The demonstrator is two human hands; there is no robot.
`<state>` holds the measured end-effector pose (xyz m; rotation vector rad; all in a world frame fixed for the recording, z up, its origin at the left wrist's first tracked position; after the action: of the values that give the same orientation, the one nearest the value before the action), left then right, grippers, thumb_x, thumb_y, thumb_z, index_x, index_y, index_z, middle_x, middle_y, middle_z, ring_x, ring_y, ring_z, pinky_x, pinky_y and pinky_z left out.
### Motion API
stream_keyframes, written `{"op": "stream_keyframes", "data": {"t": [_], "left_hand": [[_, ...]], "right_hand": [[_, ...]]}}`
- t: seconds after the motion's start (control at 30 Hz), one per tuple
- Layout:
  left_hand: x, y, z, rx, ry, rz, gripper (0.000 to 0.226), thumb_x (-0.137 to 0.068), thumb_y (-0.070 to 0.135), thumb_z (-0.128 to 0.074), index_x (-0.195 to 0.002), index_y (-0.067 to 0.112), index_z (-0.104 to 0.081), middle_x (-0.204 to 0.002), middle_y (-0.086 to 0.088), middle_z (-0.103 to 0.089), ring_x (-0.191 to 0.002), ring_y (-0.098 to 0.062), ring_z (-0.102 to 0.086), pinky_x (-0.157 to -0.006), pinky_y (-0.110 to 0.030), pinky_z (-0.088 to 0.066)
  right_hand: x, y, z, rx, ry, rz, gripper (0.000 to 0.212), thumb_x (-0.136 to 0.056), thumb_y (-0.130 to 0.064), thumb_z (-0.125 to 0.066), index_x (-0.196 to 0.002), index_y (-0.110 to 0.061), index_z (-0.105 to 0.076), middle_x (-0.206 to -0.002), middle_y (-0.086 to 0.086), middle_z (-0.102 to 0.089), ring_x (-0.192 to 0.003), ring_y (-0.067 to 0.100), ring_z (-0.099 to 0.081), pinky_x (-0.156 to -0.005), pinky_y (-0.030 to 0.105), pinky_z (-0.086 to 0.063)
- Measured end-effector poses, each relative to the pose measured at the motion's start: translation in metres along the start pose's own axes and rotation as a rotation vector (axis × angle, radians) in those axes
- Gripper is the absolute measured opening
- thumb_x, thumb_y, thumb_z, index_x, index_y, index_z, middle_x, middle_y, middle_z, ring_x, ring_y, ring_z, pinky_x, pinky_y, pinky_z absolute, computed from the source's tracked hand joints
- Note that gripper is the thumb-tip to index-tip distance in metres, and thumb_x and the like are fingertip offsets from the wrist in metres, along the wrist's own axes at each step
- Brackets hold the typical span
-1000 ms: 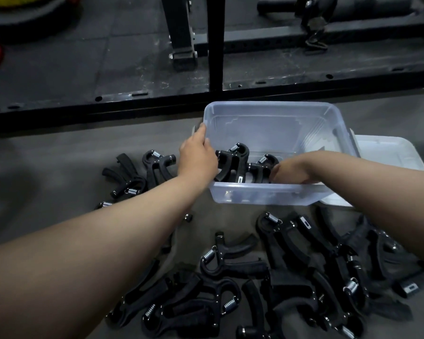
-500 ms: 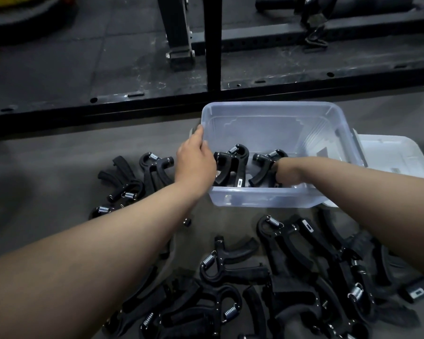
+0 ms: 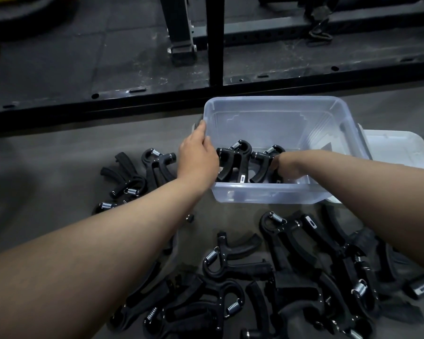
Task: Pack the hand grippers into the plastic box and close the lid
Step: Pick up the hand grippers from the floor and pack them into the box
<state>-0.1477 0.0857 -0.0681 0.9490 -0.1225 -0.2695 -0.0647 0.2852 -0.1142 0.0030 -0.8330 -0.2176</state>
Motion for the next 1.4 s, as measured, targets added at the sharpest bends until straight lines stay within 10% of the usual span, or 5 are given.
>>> {"op": "stream_keyframes", "data": {"t": [0.7, 0.97, 1.1, 1.4], "left_hand": [[-0.002, -0.005, -0.004, 0.026, -0.02, -0.012, 0.048, -0.1, 0.019, -0.036, -0.148, 0.023, -0.036, -0.151, 0.0, -0.039, -0.142, -0.017, -0.03, -0.105, -0.016, -0.015], [-0.002, -0.003, -0.003, 0.023, -0.017, -0.01, 0.048, -0.1, 0.018, -0.036, -0.148, 0.021, -0.036, -0.152, 0.001, -0.038, -0.142, -0.018, -0.029, -0.106, -0.017, -0.015], [-0.001, -0.002, -0.004, 0.024, -0.023, 0.001, 0.048, -0.1, 0.019, -0.036, -0.148, 0.023, -0.035, -0.152, 0.001, -0.038, -0.142, -0.017, -0.029, -0.105, -0.017, -0.015], [-0.001, -0.001, -0.002, 0.022, -0.015, -0.029, 0.048, -0.1, 0.017, -0.037, -0.148, 0.02, -0.036, -0.152, 0.003, -0.038, -0.143, -0.014, -0.027, -0.107, -0.014, -0.013]], "right_hand": [[-0.017, 0.013, -0.008, -0.355, 0.084, -0.121, 0.024, -0.088, -0.009, -0.047, -0.1, -0.006, -0.068, -0.103, 0.014, -0.068, -0.085, 0.027, -0.061, -0.066, 0.029, -0.046], [-0.001, -0.004, 0.007, -0.248, 0.16, -0.177, 0.024, -0.088, -0.035, -0.053, -0.103, -0.016, -0.058, -0.118, 0.013, -0.056, -0.1, 0.033, -0.059, -0.086, 0.033, -0.048], [0.001, -0.046, 0.015, -0.541, -0.005, -0.026, 0.031, -0.093, -0.042, -0.052, -0.094, -0.012, -0.062, -0.089, 0.008, -0.066, -0.075, 0.027, -0.067, -0.076, 0.037, -0.056], [-0.017, -0.081, 0.02, -0.376, -0.085, -0.085, 0.021, -0.095, -0.028, -0.054, -0.083, -0.013, -0.061, -0.074, 0.003, -0.058, -0.059, 0.018, -0.053, -0.051, 0.027, -0.04]]}}
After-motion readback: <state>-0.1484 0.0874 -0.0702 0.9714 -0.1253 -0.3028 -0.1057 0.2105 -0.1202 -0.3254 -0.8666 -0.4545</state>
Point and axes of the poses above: each hand's wrist, its own x-axis away from the middle knuckle, its own z-axis out of the back of the hand, y = z × x, the point moved 5 cm from there along -x, towards the middle knuckle
